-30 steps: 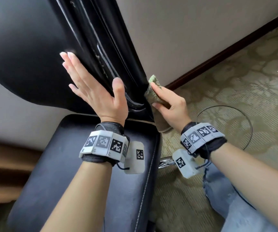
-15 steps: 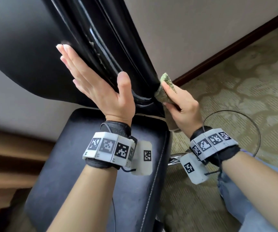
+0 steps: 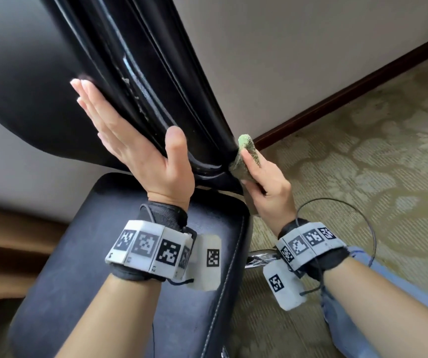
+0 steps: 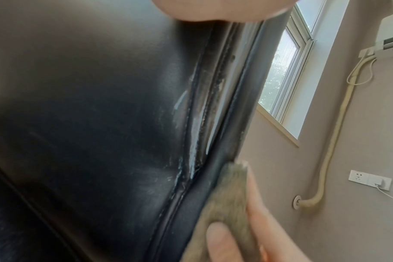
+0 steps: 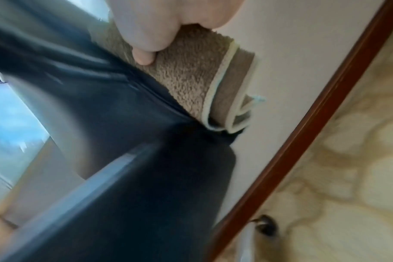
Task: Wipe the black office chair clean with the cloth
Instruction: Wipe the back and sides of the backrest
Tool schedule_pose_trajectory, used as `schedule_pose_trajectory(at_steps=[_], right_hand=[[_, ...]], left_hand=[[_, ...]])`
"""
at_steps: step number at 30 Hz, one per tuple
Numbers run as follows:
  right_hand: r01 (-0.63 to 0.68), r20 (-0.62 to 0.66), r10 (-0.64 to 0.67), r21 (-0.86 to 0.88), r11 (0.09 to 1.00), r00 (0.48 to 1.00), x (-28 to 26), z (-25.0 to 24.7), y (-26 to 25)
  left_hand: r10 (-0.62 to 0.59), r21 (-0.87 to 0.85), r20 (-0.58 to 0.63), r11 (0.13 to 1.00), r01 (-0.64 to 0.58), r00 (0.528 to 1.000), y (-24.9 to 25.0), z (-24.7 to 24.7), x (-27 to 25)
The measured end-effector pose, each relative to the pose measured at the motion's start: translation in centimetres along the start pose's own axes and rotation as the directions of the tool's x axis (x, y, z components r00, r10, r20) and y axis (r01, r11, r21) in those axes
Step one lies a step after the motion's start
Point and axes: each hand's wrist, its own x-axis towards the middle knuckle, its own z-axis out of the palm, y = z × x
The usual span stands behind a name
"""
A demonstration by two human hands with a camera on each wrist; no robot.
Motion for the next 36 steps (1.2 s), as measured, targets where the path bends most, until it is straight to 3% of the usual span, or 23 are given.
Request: schedule_pose_trajectory(at_steps=[3,6,9,11,13,17,20,26,31,33,36], right_hand=[[-0.107,0.058,0.108,-0.034,0.994,0.992,-1.8,-0.7,2.0],[-0.3,0.076,0.297,0.021,0.954,0.952,-2.1,-2.0,2.4],[-0.566,0.03,0.565,0.006,0.825,0.824,-2.4,-3.6,2.7],[-0.677,-0.017,0.678,0.041,0.735,0.735,-2.6,-3.9,3.1],[-0.69,-0.013,0.695,0.108,0.716,0.719,-2.5,-3.6,2.8],[-0.617,0.099,0.609,0.162,0.77,0.787,-1.5,-1.5,1.1],[-0.607,0.153,0.589,0.14,0.782,0.794,-1.6,-0.4,0.9],[-0.721,0.226,0.685,0.217,0.658,0.693,-2.4,-0.3,2.1],[-0.805,0.289,0.756,0.116,0.582,0.587,-3.7,-0.8,3.7],[-0.814,0.273,0.768,0.14,0.564,0.579,-3.5,-0.7,3.7],[-0.79,0.227,0.757,0.219,0.573,0.613,-2.7,-0.7,2.9]], left_hand=[[0.01,0.004,0.019,1.0,-0.01,1.0,0.1,-0.1,0.0],[0.024,0.002,0.041,1.0,-0.024,0.999,-0.2,-0.5,0.0],[0.051,0.013,0.065,0.999,-0.052,0.997,-0.3,-0.7,-0.1],[0.051,0.012,0.065,0.999,-0.052,0.997,-0.4,-0.7,-0.1],[0.047,0.01,0.059,0.999,-0.047,0.997,-0.4,-0.7,-0.1],[0.023,0.006,0.058,1.0,-0.023,0.998,-0.4,-0.7,-0.2],[0.017,0.005,0.059,1.0,-0.017,0.998,-0.3,-0.7,-0.2],[0.028,-0.011,0.051,1.0,-0.027,0.998,-0.3,-0.5,-0.2],[0.036,-0.011,0.05,0.999,-0.035,0.998,-0.2,-0.6,-0.2],[0.028,-0.012,0.054,1.0,-0.028,0.998,-0.3,-0.6,-0.2],[0.014,0.0,0.052,1.0,-0.014,0.999,-0.5,-0.6,-0.1]])
